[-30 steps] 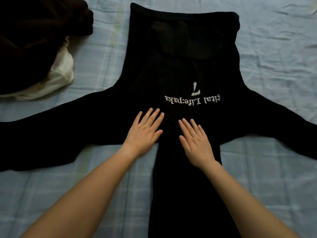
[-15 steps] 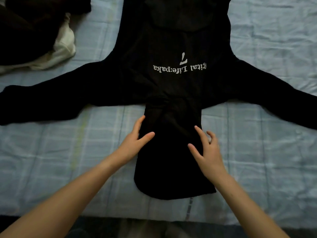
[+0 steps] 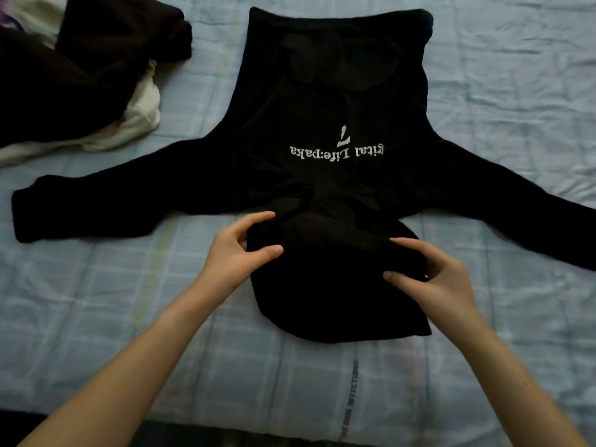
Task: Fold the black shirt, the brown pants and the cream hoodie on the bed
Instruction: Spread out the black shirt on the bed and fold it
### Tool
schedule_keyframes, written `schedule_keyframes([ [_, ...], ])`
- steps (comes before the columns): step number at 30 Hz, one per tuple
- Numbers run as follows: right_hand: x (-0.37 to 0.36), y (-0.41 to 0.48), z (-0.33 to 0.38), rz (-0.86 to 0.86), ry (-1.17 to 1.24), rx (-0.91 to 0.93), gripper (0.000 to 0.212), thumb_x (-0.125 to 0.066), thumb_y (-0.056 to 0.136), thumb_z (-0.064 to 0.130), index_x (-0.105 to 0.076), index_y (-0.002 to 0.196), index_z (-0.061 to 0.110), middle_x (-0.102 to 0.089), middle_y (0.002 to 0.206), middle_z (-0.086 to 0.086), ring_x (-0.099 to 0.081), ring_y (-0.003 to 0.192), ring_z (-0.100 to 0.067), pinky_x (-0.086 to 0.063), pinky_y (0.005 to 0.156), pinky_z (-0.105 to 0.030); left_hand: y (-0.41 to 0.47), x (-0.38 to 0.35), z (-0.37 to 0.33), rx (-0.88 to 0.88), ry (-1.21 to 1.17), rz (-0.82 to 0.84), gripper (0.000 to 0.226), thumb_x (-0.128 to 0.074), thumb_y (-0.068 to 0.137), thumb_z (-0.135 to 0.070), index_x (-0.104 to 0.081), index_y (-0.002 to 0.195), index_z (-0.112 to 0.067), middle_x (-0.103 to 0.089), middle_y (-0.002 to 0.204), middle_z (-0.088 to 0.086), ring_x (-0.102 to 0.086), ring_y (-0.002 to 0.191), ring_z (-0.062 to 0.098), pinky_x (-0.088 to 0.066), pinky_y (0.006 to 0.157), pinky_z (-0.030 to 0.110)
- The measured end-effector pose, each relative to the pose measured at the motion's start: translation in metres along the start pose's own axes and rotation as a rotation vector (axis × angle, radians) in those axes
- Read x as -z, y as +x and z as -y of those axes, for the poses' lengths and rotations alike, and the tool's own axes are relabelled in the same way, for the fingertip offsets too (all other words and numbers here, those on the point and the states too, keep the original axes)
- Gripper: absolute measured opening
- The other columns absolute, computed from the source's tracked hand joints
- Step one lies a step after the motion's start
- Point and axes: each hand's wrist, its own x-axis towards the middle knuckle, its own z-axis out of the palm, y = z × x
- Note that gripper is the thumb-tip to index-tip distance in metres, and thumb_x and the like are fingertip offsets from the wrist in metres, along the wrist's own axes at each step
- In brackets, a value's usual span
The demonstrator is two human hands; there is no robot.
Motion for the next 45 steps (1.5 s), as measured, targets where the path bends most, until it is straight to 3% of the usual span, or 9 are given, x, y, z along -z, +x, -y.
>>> schedule_keyframes([
  [9, 0.016, 0.18, 0.064, -0.288, 0.044, 0.16, 0.03, -0.082, 0.076, 0.028, -0.067, 0.1, 0.039, -0.071, 0.093, 0.022, -0.065, 0.094, 0.006, -0.048, 0.08, -0.008, 0.171, 0.003, -0.081, -0.097, -0.151, -0.114, 0.04, -0.081, 0.077, -0.024, -0.068, 0.114, -0.025, -0.073, 0.094, -0.005, -0.069, 0.091, 0.003, -0.053, 0.074, 0.013],
  [13, -0.004, 0.282, 0.059, -0.292, -0.137, 0.046, 0.033, -0.07, 0.086, 0.038, -0.062, 0.114, 0.024, -0.064, 0.101, 0.014, -0.062, 0.102, -0.013, -0.044, 0.081, -0.015, 0.267, -0.009, -0.069, 0.101, -0.342, 0.014, 0.062, -0.074, 0.084, -0.02, -0.046, 0.14, -0.02, -0.051, 0.136, 0.017, -0.051, 0.125, 0.019, -0.045, 0.103, 0.03],
  [17, -0.024, 0.314, 0.039, -0.108, -0.587, -0.179, 0.06, -0.054, 0.096, 0.046, -0.037, 0.148, 0.02, -0.04, 0.144, -0.016, -0.044, 0.129, -0.034, -0.038, 0.103, -0.041, 0.294, -0.017, -0.039, 0.125, 0.3, 0.111, 0.077, -0.071, 0.085, -0.034, -0.03, 0.15, -0.027, -0.043, 0.146, 0.011, -0.044, 0.128, 0.017, -0.033, 0.099, 0.022],
  [20, -0.038, 0.285, 0.032, -0.245, -0.681, 0.188, 0.056, -0.049, 0.097, 0.038, -0.041, 0.149, 0.018, -0.038, 0.152, -0.015, -0.034, 0.14, -0.034, -0.03, 0.115, -0.048, 0.274, -0.02, -0.032, -0.264, 0.816, -0.11, 0.069, -0.054, 0.09, -0.05, -0.033, 0.149, -0.022, -0.037, 0.148, 0.02, -0.04, 0.131, 0.036, -0.035, 0.107, 0.042],
  [23, -0.067, 0.243, 0.018, -0.113, -0.767, 0.449, 0.066, -0.055, 0.087, 0.043, -0.04, 0.149, 0.024, -0.041, 0.153, -0.005, -0.033, 0.144, -0.027, -0.026, 0.117, -0.051, 0.244, -0.036, -0.028, -0.751, 0.985, 0.179, 0.076, -0.053, 0.084, -0.053, -0.035, 0.15, -0.021, -0.037, 0.153, 0.005, -0.035, 0.141, 0.023, -0.025, 0.117, 0.042],
  [26, -0.066, 0.251, -0.003, -0.05, -0.831, 0.339, 0.073, -0.071, 0.08, 0.037, -0.045, 0.147, 0.024, -0.053, 0.143, -0.004, -0.045, 0.134, -0.032, -0.033, 0.11, -0.057, 0.267, -0.037, -0.023, -0.651, 1.1, 0.363, 0.073, -0.066, 0.08, -0.036, -0.04, 0.147, -0.02, -0.044, 0.149, -0.002, -0.039, 0.138, 0.019, -0.021, 0.118, 0.041],
  [31, -0.046, 0.334, 0.014, -0.183, -0.547, 0.286, 0.031, -0.073, 0.084, 0.015, -0.068, 0.113, 0.008, -0.071, 0.101, -0.011, -0.063, 0.093, -0.036, -0.049, 0.087, -0.049, 0.337, -0.047, -0.061, -0.612, 0.782, 0.093, 0.033, -0.07, 0.08, -0.011, -0.068, 0.113, -0.011, -0.07, 0.107, 0.007, -0.061, 0.097, 0.032, -0.048, 0.085, 0.044],
  [36, -0.037, 0.412, 0.053, -0.411, -0.647, 0.223, 0.052, -0.065, 0.091, 0.021, -0.049, 0.138, 0.006, -0.056, 0.127, -0.015, -0.052, 0.117, -0.032, -0.038, 0.105, -0.043, 0.362, -0.064, -0.073, -0.722, 0.86, -0.394, 0.043, -0.066, 0.084, -0.018, -0.056, 0.125, -0.01, -0.054, 0.116, 0.016, -0.052, 0.103, 0.032, -0.044, 0.09, 0.043],
  [45, -0.098, 0.362, -0.037, 0.16, -0.986, 0.11, 0.061, -0.017, 0.101, 0.055, -0.001, 0.156, 0.035, -0.003, 0.166, 0.005, 0.004, 0.152, -0.019, -0.002, 0.123, -0.048, 0.355, -0.068, 0.037, -0.333, 1.166, 0.209, 0.061, -0.009, 0.095, -0.056, -0.008, 0.154, -0.036, 0.001, 0.163, -0.01, 0.012, 0.149, 0.012, 0.004, 0.118, 0.047],
])
